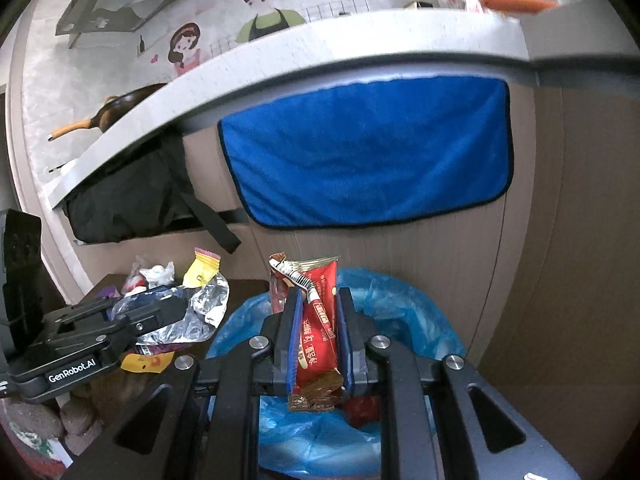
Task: Collect trash
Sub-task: 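Carry wrapper and red packet over the blue-lined bin and release both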
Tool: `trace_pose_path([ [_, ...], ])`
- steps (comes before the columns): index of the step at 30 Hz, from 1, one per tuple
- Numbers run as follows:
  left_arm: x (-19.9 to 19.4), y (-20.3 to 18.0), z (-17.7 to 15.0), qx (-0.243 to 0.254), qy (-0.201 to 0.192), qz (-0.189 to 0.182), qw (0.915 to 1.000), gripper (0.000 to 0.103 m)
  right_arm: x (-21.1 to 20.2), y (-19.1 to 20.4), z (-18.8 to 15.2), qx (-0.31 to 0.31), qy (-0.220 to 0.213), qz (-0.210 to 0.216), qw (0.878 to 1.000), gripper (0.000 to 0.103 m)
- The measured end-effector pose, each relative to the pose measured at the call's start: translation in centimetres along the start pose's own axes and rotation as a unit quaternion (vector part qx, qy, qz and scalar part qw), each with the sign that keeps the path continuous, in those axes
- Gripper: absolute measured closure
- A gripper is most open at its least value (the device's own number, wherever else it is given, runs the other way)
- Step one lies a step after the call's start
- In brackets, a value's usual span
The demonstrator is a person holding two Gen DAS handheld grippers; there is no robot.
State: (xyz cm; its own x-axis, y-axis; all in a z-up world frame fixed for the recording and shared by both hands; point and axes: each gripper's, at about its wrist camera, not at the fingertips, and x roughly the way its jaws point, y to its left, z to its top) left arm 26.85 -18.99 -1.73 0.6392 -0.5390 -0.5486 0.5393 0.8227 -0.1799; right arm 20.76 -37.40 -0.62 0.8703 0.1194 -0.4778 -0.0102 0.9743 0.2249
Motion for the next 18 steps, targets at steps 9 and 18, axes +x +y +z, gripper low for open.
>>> trace_pose_path([
  [9,2.9,0.7,-0.5,-0.007,0.026,0.002,0.9996,0.076,2.7,-1.6,-1.0,0.025,0.022,0.002,0.999,0.087],
  [18,5.2,1.2,-1.1,-0.021,0.048,0.000,0.9986,0.076,5.1,-2.5,-1.9,0.037,0.042,0.002,0.998,0.087],
])
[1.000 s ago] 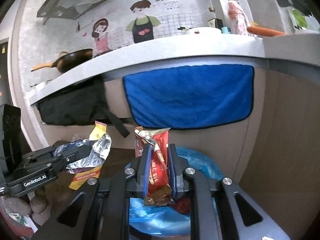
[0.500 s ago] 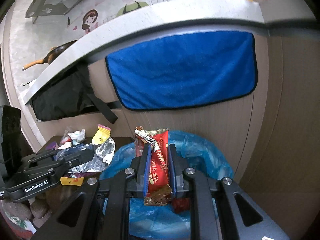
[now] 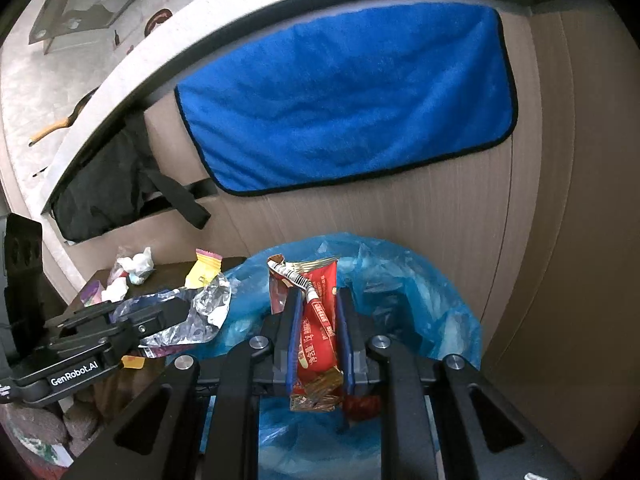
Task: Collect trash
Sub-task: 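Carry wrapper and red packet over the blue-lined bin and release both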
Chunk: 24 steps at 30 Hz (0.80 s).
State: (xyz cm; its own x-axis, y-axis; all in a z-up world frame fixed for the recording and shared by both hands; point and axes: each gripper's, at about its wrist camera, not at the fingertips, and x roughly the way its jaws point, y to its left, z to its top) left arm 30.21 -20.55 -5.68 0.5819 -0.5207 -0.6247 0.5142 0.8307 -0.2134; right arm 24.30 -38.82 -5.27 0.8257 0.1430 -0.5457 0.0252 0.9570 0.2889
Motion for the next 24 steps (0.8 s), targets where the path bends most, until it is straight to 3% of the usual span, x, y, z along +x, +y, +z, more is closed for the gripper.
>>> trace_pose_path([
  [4,0.8,0.2,0.0,-0.010,0.008,-0.004,0.9999,0.074,0.9,-0.4,-0.2,0.007,0.009,-0.002,1.000,0.083],
  [7,1.4,0.8,0.1,-0.026,0.014,-0.020,0.9994,0.058,1.2,-0.8,-0.5,0.014,0.014,-0.005,1.000,0.076],
  [11,1.5,1.1,0.1,-0.030,0.010,-0.024,0.9992,0.048,1.3,-1.2,-1.0,0.024,0.012,-0.008,1.000,0.052],
  [20,-0.5,2.5,0.5,-0.073,-0.028,-0.059,0.9952,0.035,0.6,-1.6,-1.1,0.045,-0.002,0.012,0.999,0.045],
  [24,-1.0,2.8,0.8,-0.074,-0.026,-0.045,0.9959,0.035,-0.5,-1.5,-0.7,0.045,-0.025,0.012,0.999,0.040],
])
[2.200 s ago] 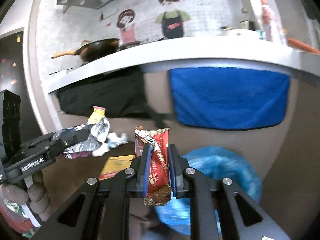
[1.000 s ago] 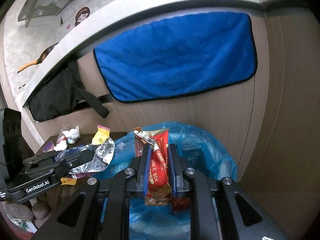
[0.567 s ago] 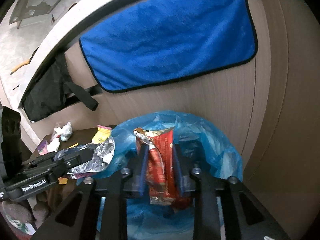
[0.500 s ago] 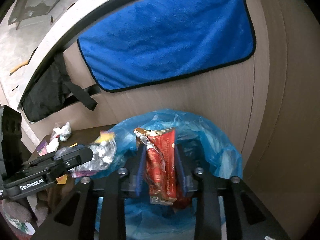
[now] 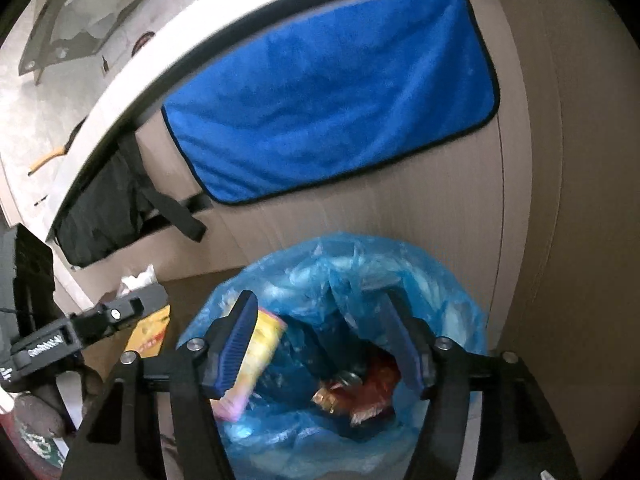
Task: Collect trash
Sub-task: 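Carry wrapper and red packet over the blue-lined bin and release both, then move both tools back to the table and grasp the yellow card with right tool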
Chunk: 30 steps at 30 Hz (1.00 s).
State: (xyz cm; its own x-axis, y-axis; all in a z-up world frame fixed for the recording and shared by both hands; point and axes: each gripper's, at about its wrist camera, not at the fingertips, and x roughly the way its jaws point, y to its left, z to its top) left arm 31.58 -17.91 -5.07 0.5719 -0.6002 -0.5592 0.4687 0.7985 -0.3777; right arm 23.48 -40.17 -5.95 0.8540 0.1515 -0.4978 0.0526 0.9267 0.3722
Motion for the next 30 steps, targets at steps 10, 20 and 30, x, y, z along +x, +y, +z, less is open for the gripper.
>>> trace_pose_path([
  [10,-3.8,2.7,-0.4,0.011,-0.017,0.048,0.9987,0.035,-1.9,0.9,0.9,-0.002,-0.003,-0.011,1.000,0.038],
  [20,-14.2,12.4,-1.4,-0.010,-0.070,0.179,0.9812,0.035,-2.2,10.1,0.7,-0.077,0.002,0.014,0.997,0.034],
  [30,-21.0,24.2,-3.8,-0.089,-0.071,0.239,0.9642,0.035,4.7,21.8,-3.4,-0.142,0.106,0.096,0.979,0.034],
])
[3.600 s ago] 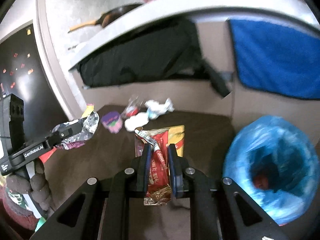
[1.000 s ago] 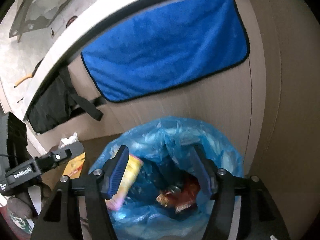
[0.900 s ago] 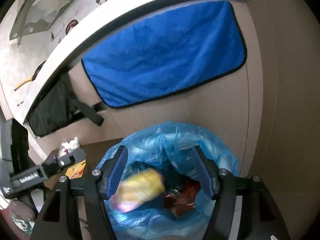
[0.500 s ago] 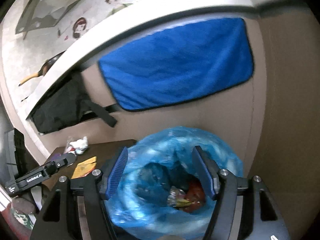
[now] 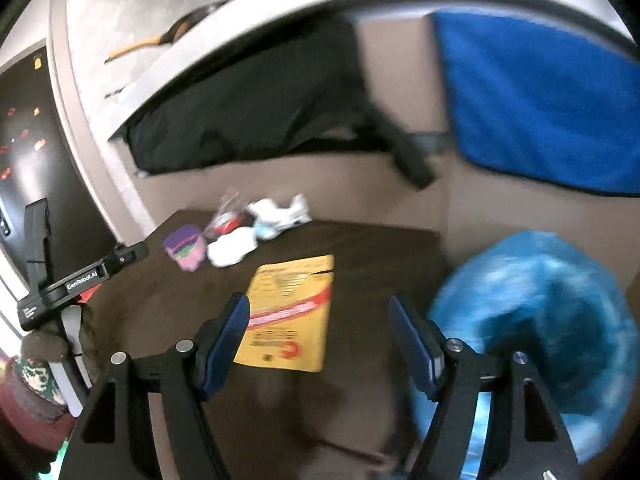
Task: Collect trash
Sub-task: 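Move both tools back to the table and grasp the yellow card with right tool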
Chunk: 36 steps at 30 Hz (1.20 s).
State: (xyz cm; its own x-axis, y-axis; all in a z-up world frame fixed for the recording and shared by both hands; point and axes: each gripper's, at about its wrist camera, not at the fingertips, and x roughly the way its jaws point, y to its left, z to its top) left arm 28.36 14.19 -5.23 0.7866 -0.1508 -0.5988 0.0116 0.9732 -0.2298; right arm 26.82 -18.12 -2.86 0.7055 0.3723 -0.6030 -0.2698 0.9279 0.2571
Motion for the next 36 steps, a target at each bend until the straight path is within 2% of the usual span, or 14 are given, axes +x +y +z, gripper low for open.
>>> trace_pose_path([
  [2,0.3,0.6,-0.3,0.007,0.008,-0.014,0.9998,0.035,2.2,1.2,0.1,0.000,0.014,0.005,1.000,0.034],
  [6,1.2,1.0,-0.4,0.017,0.012,-0.028,0.9994,0.035,5.5,2.3,0.1,-0.010,0.037,-0.014,0.999,0.034],
  [12,1.8,3.5,-0.2,-0.034,0.003,-0.044,0.9984,0.035,10.3,1.7,-0.7,0.011,0.098,-0.031,0.995,0.034],
  [18,1.4,5.0,0.0,-0.060,-0.008,-0.054,0.9967,0.035,12.8,1.5,-0.5,0.045,0.129,-0.026,0.990,0.034],
  [22,1.2,5.4,0.1,-0.068,-0.010,-0.062,0.9957,0.035,13.8,2.5,-0.1,0.037,0.136,-0.036,0.989,0.032],
  [23,1.2,5.4,0.1,-0.069,-0.010,-0.065,0.9954,0.035,14.1,3.0,0.0,0.034,0.138,-0.036,0.989,0.030],
  [27,1.0,5.6,0.2,-0.073,-0.011,-0.074,0.9945,0.035,15.1,4.7,0.2,0.011,0.153,-0.042,0.987,0.011],
  [32,1.0,6.0,0.2,-0.083,-0.009,-0.077,0.9935,0.035,16.6,7.1,-0.2,-0.035,0.164,-0.076,0.983,0.002],
  [36,0.8,6.2,0.3,-0.091,-0.011,-0.077,0.9928,0.035,17.4,7.9,-0.3,-0.058,0.165,-0.098,0.980,0.000],
])
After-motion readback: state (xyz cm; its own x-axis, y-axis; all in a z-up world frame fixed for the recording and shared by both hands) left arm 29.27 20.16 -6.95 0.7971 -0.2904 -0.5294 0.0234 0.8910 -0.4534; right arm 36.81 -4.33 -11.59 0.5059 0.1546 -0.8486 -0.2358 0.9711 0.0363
